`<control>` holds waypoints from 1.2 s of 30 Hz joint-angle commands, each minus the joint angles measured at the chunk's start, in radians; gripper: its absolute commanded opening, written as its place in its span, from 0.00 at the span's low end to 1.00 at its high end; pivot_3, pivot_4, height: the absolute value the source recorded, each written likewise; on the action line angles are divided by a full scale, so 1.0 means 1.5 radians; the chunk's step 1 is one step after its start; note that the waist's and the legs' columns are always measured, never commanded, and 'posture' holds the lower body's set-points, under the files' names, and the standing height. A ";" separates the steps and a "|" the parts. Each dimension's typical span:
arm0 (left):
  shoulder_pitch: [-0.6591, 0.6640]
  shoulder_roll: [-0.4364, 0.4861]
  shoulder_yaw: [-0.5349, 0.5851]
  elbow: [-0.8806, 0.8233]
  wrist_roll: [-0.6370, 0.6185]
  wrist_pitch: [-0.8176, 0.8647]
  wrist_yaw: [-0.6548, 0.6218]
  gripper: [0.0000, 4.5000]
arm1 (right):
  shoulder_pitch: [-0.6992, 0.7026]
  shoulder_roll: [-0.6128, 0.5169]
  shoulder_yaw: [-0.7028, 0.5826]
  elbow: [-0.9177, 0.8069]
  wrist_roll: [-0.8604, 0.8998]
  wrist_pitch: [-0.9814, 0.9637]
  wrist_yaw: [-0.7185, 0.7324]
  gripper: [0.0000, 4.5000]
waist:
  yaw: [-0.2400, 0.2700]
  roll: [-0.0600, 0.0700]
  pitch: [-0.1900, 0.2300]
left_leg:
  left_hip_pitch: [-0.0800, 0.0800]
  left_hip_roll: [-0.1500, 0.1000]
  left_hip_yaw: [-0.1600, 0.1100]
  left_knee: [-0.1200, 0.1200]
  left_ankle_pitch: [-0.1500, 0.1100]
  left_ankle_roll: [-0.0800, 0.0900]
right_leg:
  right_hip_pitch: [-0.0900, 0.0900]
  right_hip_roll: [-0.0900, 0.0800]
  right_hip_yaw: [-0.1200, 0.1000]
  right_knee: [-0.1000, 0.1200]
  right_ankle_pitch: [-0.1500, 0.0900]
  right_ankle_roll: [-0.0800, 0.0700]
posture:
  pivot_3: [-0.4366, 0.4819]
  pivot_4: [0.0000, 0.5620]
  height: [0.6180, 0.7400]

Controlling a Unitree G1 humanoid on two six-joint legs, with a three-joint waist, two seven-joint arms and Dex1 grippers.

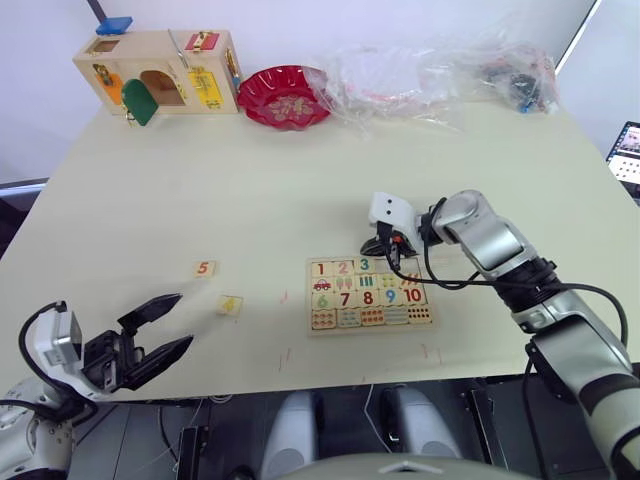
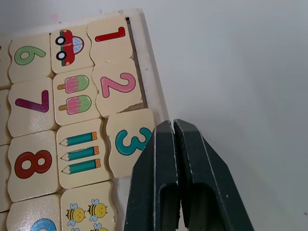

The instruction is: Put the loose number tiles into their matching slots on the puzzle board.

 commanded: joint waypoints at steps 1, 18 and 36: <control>0.003 0.008 0.017 -0.008 -0.006 -0.005 -0.020 1.00 | -0.004 -0.003 -0.002 -0.013 -0.001 -0.007 0.008 0.02 | 0.000 0.000 0.000 | 0.000 0.000 0.000 0.000 0.000 0.000 | 0.000 0.000 0.000 0.000 0.000 0.000 | 0.48 0.27 1.00; 0.000 0.001 0.021 -0.027 0.001 0.009 -0.019 1.00 | 0.008 -0.009 -0.001 -0.037 -0.003 0.001 0.024 0.02 | 0.000 0.000 0.000 | 0.000 0.000 0.000 0.000 0.000 0.000 | 0.000 0.000 0.000 0.000 0.000 0.000 | 0.48 0.27 1.00; 0.024 -0.033 0.047 -0.140 0.035 0.078 0.168 1.00 | 0.392 -0.046 -0.413 -0.434 0.325 -0.016 -0.096 0.13 | 0.008 -0.001 0.000 | 0.001 0.001 -0.001 0.001 0.000 0.000 | 0.002 0.000 -0.001 0.000 0.000 0.000 | 0.48 0.27 1.00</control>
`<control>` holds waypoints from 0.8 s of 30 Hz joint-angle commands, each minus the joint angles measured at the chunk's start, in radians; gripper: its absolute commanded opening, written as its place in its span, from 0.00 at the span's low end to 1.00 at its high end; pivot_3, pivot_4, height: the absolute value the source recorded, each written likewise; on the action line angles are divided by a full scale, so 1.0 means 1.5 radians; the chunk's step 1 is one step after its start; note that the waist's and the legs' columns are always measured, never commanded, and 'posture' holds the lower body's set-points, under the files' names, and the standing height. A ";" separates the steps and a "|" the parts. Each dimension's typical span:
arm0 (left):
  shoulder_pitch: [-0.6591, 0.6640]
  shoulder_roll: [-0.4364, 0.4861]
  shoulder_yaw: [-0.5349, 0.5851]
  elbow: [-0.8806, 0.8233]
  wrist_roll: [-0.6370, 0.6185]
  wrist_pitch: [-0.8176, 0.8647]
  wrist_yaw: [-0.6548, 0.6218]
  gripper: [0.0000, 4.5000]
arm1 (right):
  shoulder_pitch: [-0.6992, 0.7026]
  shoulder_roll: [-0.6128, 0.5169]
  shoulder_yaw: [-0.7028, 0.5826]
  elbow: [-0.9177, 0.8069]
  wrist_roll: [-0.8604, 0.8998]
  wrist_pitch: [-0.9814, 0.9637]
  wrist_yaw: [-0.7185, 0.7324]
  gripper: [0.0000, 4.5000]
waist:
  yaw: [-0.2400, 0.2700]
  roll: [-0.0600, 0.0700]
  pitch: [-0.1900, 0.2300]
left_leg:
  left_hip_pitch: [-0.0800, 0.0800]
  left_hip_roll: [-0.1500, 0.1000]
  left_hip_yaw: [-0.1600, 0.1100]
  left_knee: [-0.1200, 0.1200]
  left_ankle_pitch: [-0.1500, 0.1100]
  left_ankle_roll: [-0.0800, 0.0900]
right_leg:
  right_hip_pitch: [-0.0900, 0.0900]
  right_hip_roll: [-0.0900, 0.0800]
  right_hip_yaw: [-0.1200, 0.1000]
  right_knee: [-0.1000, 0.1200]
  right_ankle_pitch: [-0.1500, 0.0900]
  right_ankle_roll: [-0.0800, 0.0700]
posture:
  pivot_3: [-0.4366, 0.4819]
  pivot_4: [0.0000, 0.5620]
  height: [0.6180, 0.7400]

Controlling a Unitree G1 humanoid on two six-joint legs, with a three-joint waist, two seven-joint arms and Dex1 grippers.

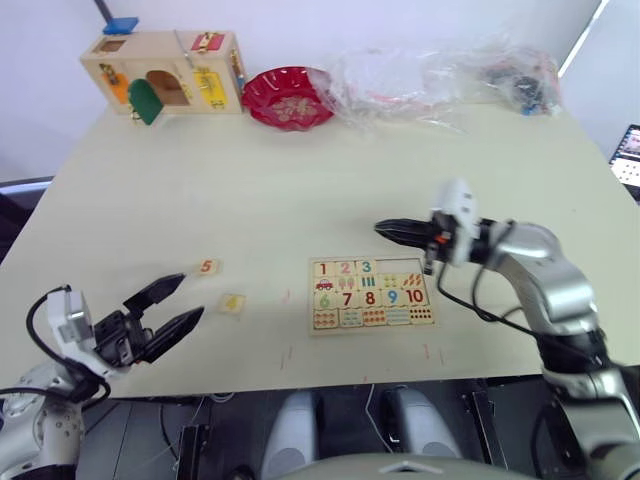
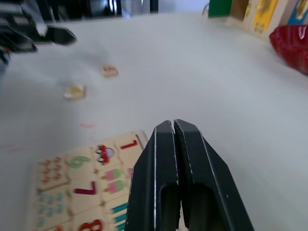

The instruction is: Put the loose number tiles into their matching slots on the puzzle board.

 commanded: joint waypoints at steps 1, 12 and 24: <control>0.014 0.006 0.025 -0.004 0.014 -0.013 -0.006 1.00 | 0.082 -0.037 -0.099 -0.079 0.076 0.018 -0.012 0.18 | 0.001 -0.001 0.000 | 0.000 0.000 0.000 0.000 0.000 0.000 | 0.000 0.000 0.000 0.000 0.000 0.000 | 0.48 0.27 1.00; 0.027 0.046 0.043 0.126 0.088 -0.060 -0.054 1.00 | 0.427 -0.112 -0.314 -0.139 0.113 -0.084 0.022 0.98 | 0.009 -0.001 -0.001 | 0.001 -0.001 0.003 0.000 0.000 0.000 | 0.000 0.001 0.001 0.000 -0.001 -0.001 | 0.48 0.27 1.00; -0.016 0.064 0.034 0.179 0.115 -0.082 -0.096 1.00 | 0.476 -0.119 -0.337 -0.104 0.115 -0.151 0.019 0.98 | 0.012 -0.004 -0.003 | 0.001 0.001 0.004 0.001 0.000 0.000 | 0.001 0.001 0.002 0.000 -0.002 -0.002 | 0.48 0.27 1.00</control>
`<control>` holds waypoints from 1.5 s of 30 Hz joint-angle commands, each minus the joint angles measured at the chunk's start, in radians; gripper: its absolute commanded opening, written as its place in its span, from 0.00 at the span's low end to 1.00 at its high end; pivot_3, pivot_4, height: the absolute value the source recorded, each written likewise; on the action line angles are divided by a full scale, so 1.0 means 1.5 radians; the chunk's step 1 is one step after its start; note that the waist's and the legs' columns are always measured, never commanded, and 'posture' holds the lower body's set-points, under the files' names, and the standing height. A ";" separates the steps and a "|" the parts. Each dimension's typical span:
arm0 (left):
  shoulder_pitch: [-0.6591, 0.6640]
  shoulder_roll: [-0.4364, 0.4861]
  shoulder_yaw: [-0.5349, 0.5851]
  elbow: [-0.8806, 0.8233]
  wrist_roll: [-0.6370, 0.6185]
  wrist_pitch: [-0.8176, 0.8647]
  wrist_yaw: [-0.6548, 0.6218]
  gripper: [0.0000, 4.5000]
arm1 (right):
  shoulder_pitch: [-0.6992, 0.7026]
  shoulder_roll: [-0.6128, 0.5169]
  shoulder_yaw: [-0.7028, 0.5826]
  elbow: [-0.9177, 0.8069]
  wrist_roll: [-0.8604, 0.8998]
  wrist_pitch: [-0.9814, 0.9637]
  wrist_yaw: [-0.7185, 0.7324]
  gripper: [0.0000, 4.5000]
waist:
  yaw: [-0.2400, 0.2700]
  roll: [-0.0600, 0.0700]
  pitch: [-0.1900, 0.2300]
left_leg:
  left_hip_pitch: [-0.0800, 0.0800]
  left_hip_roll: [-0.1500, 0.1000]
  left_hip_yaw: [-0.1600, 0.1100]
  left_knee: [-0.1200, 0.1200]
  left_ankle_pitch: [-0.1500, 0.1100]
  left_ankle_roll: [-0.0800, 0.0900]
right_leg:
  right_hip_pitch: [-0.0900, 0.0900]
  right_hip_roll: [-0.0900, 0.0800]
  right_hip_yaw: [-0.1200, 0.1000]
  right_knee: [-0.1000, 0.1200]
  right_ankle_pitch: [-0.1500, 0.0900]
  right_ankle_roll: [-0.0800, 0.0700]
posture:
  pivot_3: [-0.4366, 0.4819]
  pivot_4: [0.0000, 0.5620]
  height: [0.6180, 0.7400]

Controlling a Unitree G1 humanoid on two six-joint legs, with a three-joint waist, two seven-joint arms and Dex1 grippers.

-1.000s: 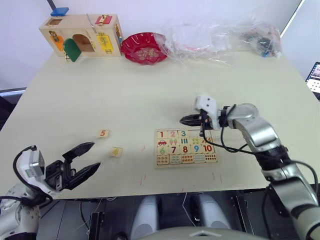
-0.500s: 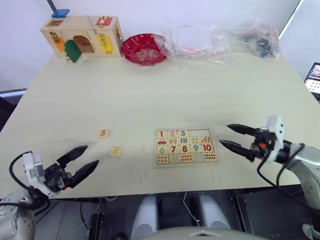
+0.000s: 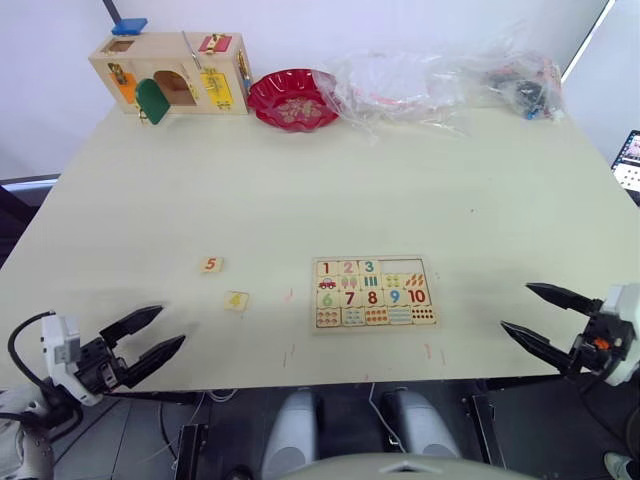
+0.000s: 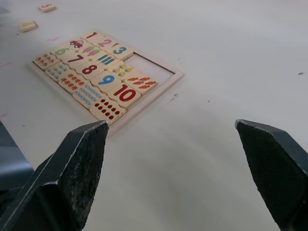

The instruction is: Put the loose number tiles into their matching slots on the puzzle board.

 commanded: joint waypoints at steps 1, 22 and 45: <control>-0.008 0.016 0.006 -0.009 -0.002 -0.005 -0.016 1.00 | -0.013 -0.003 -0.005 -0.007 0.019 -0.017 -0.009 0.98 | 0.000 0.000 0.000 | 0.000 0.000 0.000 0.000 0.000 0.000 | 0.000 0.000 0.000 0.000 0.000 0.000 | 0.48 0.27 1.00; -0.209 0.212 -0.212 -0.208 0.085 0.139 -0.099 1.00 | -0.165 -0.053 0.115 -0.119 0.088 0.001 -0.030 0.98 | 0.003 0.000 0.000 | -0.001 -0.001 -0.001 0.000 0.000 0.000 | 0.000 0.001 -0.001 0.000 0.001 0.002 | 0.48 0.27 1.00; -0.487 0.289 -0.543 0.042 0.196 -0.108 -0.106 0.82 | -0.078 -0.076 0.113 -0.180 0.134 0.013 -0.023 1.00 | 0.002 0.000 0.000 | -0.001 -0.001 -0.001 0.001 0.000 0.000 | 0.000 0.002 0.001 0.001 0.001 0.003 | 0.48 0.27 1.00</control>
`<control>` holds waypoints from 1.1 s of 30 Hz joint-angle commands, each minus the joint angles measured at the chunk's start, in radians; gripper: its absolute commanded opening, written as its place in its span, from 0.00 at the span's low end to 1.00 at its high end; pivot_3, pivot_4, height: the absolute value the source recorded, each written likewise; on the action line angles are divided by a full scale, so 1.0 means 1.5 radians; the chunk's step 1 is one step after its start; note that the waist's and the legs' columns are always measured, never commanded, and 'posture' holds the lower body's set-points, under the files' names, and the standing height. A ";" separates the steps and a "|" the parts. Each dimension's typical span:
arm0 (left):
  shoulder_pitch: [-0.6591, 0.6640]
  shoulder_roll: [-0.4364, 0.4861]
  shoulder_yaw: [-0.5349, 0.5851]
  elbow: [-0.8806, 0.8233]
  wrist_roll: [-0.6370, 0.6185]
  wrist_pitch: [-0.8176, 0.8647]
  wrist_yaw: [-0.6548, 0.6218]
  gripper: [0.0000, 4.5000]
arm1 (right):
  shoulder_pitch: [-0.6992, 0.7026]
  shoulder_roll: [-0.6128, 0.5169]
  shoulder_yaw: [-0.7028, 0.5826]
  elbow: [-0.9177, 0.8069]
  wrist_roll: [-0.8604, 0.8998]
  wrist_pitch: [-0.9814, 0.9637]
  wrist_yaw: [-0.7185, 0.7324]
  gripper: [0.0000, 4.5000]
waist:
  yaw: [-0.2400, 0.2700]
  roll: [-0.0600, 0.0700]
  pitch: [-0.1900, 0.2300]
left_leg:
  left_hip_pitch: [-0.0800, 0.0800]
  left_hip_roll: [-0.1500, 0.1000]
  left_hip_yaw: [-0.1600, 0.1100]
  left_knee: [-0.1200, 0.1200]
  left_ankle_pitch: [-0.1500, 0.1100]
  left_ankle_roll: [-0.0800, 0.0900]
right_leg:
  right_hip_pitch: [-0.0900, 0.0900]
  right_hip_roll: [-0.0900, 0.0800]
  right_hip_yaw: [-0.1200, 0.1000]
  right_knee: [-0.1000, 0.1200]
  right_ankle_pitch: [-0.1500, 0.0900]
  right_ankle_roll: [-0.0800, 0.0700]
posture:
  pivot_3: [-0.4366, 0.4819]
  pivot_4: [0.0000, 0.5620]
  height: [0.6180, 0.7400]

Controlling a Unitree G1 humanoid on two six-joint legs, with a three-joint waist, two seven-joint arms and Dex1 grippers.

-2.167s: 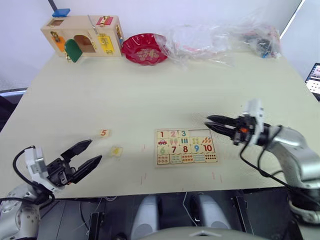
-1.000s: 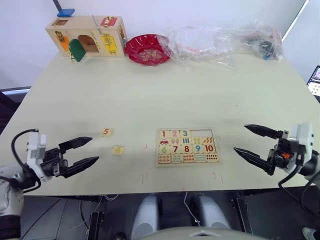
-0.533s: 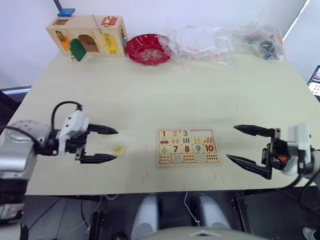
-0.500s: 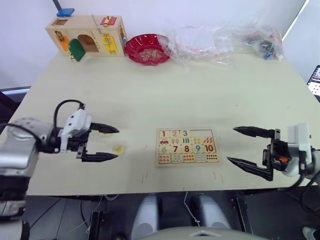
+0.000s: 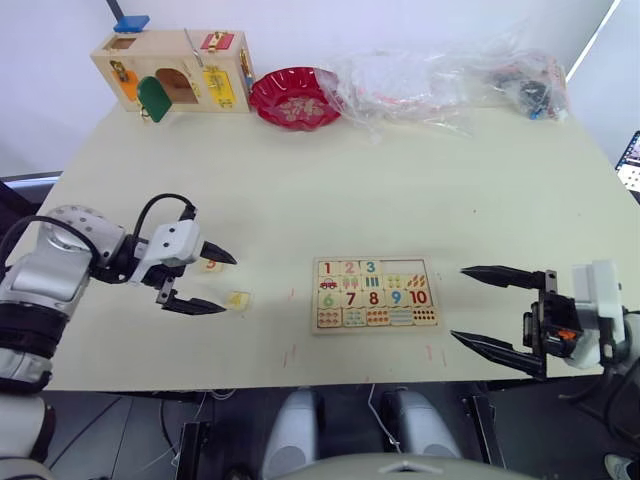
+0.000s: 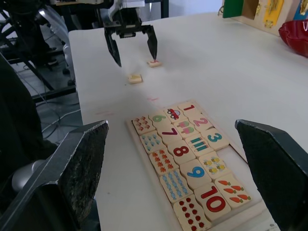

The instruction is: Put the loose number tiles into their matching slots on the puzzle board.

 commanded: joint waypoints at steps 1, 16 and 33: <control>-0.013 -0.006 -0.002 0.048 -0.009 -0.059 -0.020 0.82 | 0.014 0.011 -0.012 -0.027 -0.001 -0.019 -0.019 1.00 | 0.000 0.000 0.000 | 0.000 0.000 0.000 0.000 0.000 0.000 | 0.000 0.000 0.000 0.000 0.000 0.000 | 0.48 0.27 1.00; -0.029 -0.051 -0.044 0.165 -0.005 -0.169 -0.020 0.82 | 0.033 0.021 -0.004 -0.026 -0.012 -0.039 -0.027 1.00 | 0.000 0.000 0.000 | 0.000 0.000 0.000 0.001 0.000 0.000 | 0.000 0.000 0.000 0.001 0.000 0.000 | 0.48 0.27 1.00; -0.043 -0.063 -0.069 0.215 -0.018 -0.217 -0.020 0.63 | 0.051 0.018 -0.014 -0.030 -0.008 -0.043 -0.026 1.00 | 0.001 0.000 0.000 | 0.000 0.000 0.000 0.001 0.000 0.000 | 0.000 0.000 0.000 0.001 0.000 0.000 | 0.48 0.27 1.00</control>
